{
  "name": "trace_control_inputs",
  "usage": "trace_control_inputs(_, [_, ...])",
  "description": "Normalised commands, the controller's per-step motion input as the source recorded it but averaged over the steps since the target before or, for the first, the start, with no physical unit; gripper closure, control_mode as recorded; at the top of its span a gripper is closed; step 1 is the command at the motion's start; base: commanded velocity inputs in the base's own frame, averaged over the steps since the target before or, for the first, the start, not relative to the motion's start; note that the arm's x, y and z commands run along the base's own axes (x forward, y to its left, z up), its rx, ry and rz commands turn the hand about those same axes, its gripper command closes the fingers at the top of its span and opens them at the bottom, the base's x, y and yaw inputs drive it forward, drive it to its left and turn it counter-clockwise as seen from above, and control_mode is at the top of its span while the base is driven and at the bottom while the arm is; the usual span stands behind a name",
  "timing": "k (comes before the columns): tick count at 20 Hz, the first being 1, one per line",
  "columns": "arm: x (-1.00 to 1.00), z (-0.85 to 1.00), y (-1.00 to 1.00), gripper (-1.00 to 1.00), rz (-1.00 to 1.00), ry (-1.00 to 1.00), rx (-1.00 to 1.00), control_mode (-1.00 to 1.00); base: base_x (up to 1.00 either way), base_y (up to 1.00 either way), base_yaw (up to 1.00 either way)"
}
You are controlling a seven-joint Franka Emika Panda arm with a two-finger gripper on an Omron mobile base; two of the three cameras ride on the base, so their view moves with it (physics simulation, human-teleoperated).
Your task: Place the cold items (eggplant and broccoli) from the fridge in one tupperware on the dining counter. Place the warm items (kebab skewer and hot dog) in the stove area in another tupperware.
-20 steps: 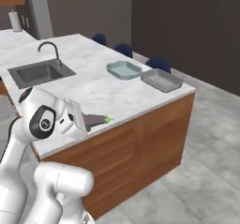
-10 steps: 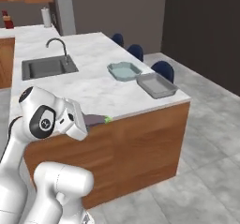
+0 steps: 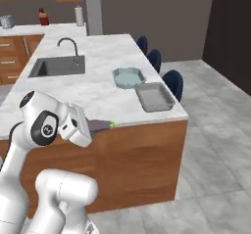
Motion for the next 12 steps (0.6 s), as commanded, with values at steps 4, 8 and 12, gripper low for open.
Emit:
trace_control_inputs(4, [0.0,0.0,0.0,1.0,0.0,0.0,0.0,1.0,0.67,-1.0,0.42])
trace_control_inputs(8, [0.0,0.0,0.0,1.0,0.0,0.0,0.0,1.0,0.73,-1.0,0.33])
trace_control_inputs(12, [0.0,0.0,0.0,1.0,0.0,0.0,0.0,1.0,0.88,-1.0,0.28])
